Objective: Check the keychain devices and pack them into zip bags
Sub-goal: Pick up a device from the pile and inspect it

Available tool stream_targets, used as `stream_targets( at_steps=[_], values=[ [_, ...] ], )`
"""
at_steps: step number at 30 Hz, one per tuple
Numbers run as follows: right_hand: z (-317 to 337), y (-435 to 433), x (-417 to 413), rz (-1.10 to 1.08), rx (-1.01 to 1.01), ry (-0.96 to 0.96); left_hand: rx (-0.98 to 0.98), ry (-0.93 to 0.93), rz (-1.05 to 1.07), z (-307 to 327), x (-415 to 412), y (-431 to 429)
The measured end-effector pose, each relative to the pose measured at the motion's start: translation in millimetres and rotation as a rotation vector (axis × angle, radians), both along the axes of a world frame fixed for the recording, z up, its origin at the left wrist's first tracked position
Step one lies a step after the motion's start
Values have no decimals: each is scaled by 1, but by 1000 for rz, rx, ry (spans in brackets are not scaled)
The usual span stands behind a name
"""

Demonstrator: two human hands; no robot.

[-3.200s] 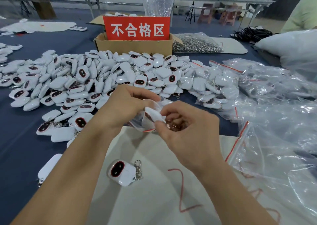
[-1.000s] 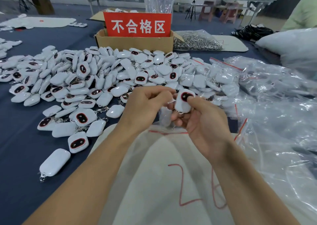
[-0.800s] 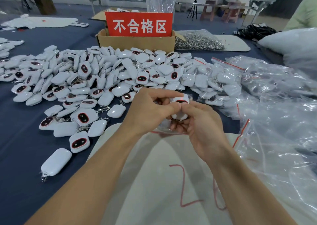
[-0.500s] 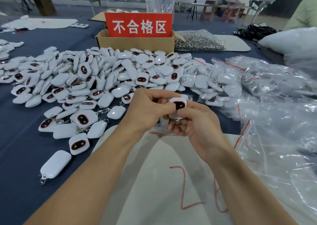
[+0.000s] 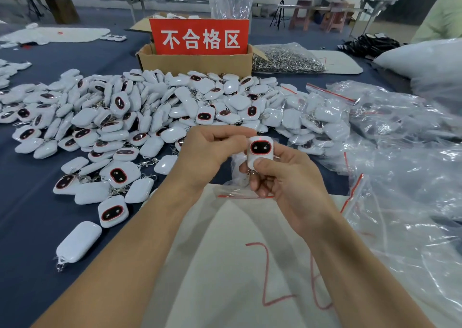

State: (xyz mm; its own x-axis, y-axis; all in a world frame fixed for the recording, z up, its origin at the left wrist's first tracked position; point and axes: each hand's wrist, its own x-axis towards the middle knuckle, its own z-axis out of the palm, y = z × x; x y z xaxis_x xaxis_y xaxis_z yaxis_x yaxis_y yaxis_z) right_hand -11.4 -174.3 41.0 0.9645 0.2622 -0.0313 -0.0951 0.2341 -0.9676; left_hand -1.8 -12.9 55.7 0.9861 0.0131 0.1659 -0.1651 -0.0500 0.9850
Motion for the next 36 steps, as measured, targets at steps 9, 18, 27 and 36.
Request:
stream_targets(
  at_steps=[9, 18, 27, 36],
  values=[
    [1, -3, 1, -248, -120, -86, 592, -39, -172, -5, 3, 22],
    [9, -11, -1, -340, -218, -255, 572, -13, -30, -10, 5, 20],
    [-4, 5, -8, -442, -1087, -813, 138, 12, 50, -6, 4, 4],
    [-2, -3, -5, -327, -1049, -689, 451, -95, -185, -7, 2, 8]
  ],
)
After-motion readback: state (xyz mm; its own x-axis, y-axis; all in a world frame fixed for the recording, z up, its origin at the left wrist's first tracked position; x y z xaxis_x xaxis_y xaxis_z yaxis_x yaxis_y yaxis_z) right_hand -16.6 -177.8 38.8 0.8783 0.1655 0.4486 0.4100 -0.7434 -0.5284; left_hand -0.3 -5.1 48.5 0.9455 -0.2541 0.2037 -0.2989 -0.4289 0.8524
